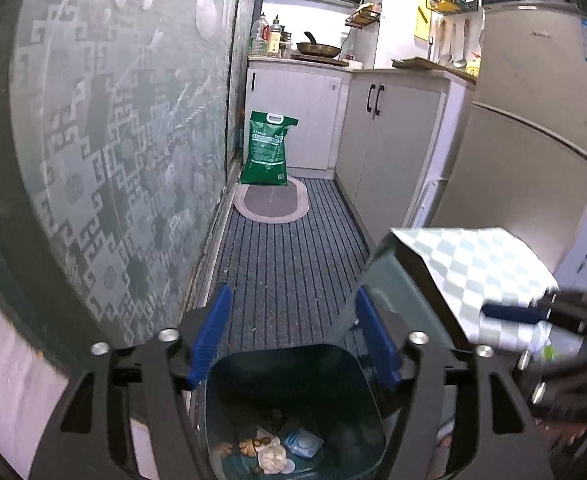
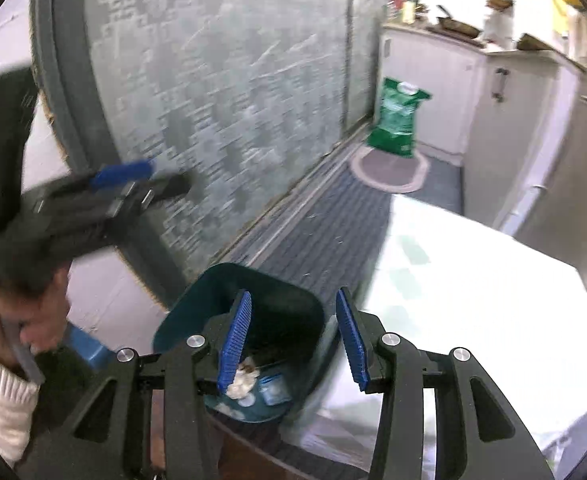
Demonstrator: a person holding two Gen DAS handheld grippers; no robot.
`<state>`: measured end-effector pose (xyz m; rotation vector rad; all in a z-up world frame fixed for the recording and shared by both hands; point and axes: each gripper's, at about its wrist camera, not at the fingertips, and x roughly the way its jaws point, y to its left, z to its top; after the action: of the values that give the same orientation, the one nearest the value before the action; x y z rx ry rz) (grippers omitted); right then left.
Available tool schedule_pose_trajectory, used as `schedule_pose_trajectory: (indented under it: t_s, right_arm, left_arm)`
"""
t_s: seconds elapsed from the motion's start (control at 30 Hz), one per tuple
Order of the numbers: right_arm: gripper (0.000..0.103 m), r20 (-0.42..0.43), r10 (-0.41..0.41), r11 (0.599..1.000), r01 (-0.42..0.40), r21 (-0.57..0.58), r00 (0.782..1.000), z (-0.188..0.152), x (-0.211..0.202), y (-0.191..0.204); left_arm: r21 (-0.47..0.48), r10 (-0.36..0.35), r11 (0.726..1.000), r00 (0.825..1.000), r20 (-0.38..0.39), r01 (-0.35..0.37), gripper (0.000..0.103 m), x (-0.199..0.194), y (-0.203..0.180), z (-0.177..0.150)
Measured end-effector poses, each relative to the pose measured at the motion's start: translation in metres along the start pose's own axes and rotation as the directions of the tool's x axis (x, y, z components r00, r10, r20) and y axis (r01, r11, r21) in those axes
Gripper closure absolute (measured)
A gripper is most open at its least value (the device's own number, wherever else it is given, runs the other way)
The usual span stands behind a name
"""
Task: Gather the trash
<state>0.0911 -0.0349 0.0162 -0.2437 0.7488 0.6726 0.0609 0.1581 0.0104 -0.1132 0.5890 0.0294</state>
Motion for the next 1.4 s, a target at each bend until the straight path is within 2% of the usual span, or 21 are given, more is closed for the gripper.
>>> schedule_pose_trajectory:
  t_s: [0.07, 0.13, 0.23, 0.37, 0.53, 0.73, 0.83, 0.9, 1.0, 1.23, 1.4]
  right_arm:
    - [0.058, 0.013, -0.009, 1.000, 0.009, 0.018, 1.000, -0.007, -0.006, -0.007]
    - [0.048, 0.030, -0.020, 0.999, 0.019, 0.038, 0.999, -0.013, -0.010, -0.011]
    - [0.041, 0.062, -0.035, 0.998, 0.032, 0.050, 0.997, -0.018, -0.009, -0.013]
    - [0.025, 0.087, -0.070, 0.994, 0.062, 0.091, 0.994, -0.028, -0.022, -0.017]
    - [0.012, 0.102, -0.085, 0.993, 0.076, 0.093, 0.991, -0.043, -0.048, -0.011]
    - [0.006, 0.126, -0.114, 0.986, 0.097, 0.132, 0.985, -0.078, -0.080, -0.011]
    - [0.004, 0.118, -0.108, 0.980, 0.086, 0.179, 0.987, -0.092, -0.089, -0.016]
    - [0.004, 0.109, -0.109, 0.983, 0.091, 0.157, 0.988, -0.097, -0.092, -0.013]
    - [0.004, 0.112, -0.125, 0.988, 0.114, 0.103, 0.986, -0.102, -0.095, -0.005]
    - [0.004, 0.105, -0.098, 0.992, 0.088, 0.094, 0.990, -0.107, -0.090, -0.003]
    - [0.004, 0.082, -0.083, 0.993, 0.076, 0.085, 0.993, -0.110, -0.080, -0.002]
  left_arm:
    - [0.002, 0.007, 1.000, 1.000, 0.000, -0.007, 0.026, -0.004, -0.005, -0.010]
    - [-0.006, 0.010, 1.000, 1.000, 0.004, -0.010, 0.019, -0.011, -0.009, -0.022]
    - [-0.025, 0.006, 1.000, 1.000, 0.022, -0.005, 0.009, -0.020, -0.013, -0.040]
    - [-0.016, 0.042, 0.999, 0.998, 0.035, -0.042, 0.005, -0.031, -0.019, -0.057]
    - [-0.018, 0.046, 0.999, 0.998, 0.039, -0.045, 0.003, -0.045, -0.022, -0.072]
    - [-0.026, 0.049, 0.998, 0.999, 0.024, -0.049, 0.003, -0.055, -0.026, -0.086]
    - [0.003, 0.081, 0.997, 0.996, 0.023, -0.081, 0.003, -0.057, -0.033, -0.092]
    - [0.016, 0.109, 0.994, 0.994, 0.017, -0.109, 0.003, -0.055, -0.035, -0.094]
    - [0.017, 0.113, 0.993, 0.994, -0.009, -0.113, 0.003, -0.050, -0.035, -0.099]
    - [0.008, 0.142, 0.990, 0.989, -0.034, -0.142, 0.003, -0.044, -0.034, -0.104]
    - [0.014, 0.136, 0.991, 0.989, -0.051, -0.136, 0.003, -0.041, -0.038, -0.108]
